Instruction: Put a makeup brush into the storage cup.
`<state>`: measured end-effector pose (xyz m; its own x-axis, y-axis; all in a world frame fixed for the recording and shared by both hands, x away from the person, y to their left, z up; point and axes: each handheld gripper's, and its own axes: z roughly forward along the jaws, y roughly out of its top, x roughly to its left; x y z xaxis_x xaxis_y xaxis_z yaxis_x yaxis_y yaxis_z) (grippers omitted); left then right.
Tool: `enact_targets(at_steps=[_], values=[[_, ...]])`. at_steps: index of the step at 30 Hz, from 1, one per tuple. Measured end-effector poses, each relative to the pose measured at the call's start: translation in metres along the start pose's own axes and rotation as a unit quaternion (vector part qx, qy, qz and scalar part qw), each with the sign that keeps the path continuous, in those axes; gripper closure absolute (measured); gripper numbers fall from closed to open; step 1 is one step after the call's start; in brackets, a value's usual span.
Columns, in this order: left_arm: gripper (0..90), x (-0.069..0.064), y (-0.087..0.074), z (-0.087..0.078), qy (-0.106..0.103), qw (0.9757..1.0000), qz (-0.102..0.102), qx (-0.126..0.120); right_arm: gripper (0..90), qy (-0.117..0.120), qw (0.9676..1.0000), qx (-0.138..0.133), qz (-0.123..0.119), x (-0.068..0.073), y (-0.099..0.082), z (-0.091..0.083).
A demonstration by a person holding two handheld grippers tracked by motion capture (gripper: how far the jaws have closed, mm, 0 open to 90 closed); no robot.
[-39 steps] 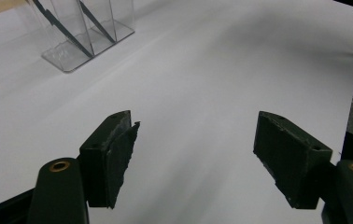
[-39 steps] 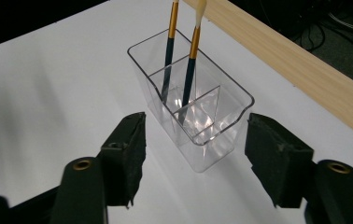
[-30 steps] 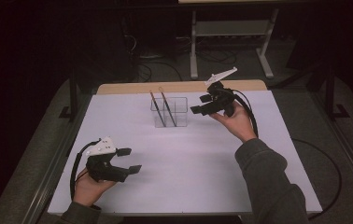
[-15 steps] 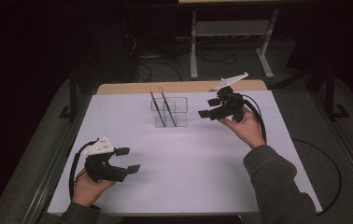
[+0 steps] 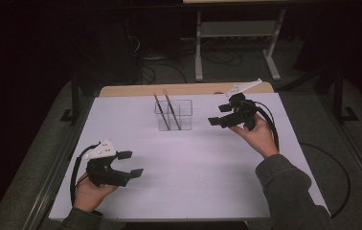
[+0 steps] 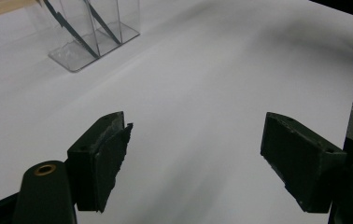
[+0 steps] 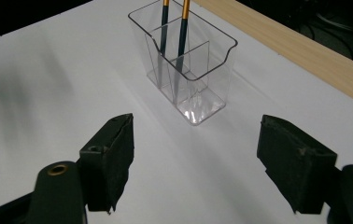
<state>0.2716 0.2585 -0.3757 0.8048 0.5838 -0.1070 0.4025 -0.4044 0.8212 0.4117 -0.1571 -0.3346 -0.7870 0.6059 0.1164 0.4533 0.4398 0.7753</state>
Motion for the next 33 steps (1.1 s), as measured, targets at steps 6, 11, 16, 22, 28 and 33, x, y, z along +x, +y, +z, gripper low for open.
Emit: enact_targets(at_steps=[6, 11, 16, 22, 28, 33], values=[[22.1, 0.001, 0.000, -0.001, 0.003, 1.0000, -0.002, -0.002, 25.8, -0.001, 1.0000, -0.005, -0.004, 0.003, -0.007, -0.006], [20.5, 0.002, 0.000, -0.001, 0.006, 1.0000, -0.004, -0.002, 24.7, -0.003, 1.0000, -0.005, 0.001, 0.004, -0.014, -0.009], [20.5, 0.003, -0.001, -0.001, 0.008, 0.9999, -0.002, -0.006, 23.9, -0.007, 0.9999, -0.008, 0.000, 0.009, -0.021, -0.014], [20.5, 0.003, -0.001, -0.001, 0.009, 0.9999, -0.003, -0.007, 22.8, -0.006, 0.9999, -0.009, -0.002, 0.013, -0.031, -0.018], [20.2, 0.004, -0.002, -0.001, 0.013, 0.9999, -0.003, -0.007, 22.3, -0.007, 0.9998, -0.016, -0.002, 0.016, -0.044, -0.022], [20.2, 0.005, -0.002, -0.001, 0.017, 0.9998, -0.002, -0.008, 21.5, -0.005, 0.9999, -0.013, -0.001, 0.022, -0.048, -0.023]])
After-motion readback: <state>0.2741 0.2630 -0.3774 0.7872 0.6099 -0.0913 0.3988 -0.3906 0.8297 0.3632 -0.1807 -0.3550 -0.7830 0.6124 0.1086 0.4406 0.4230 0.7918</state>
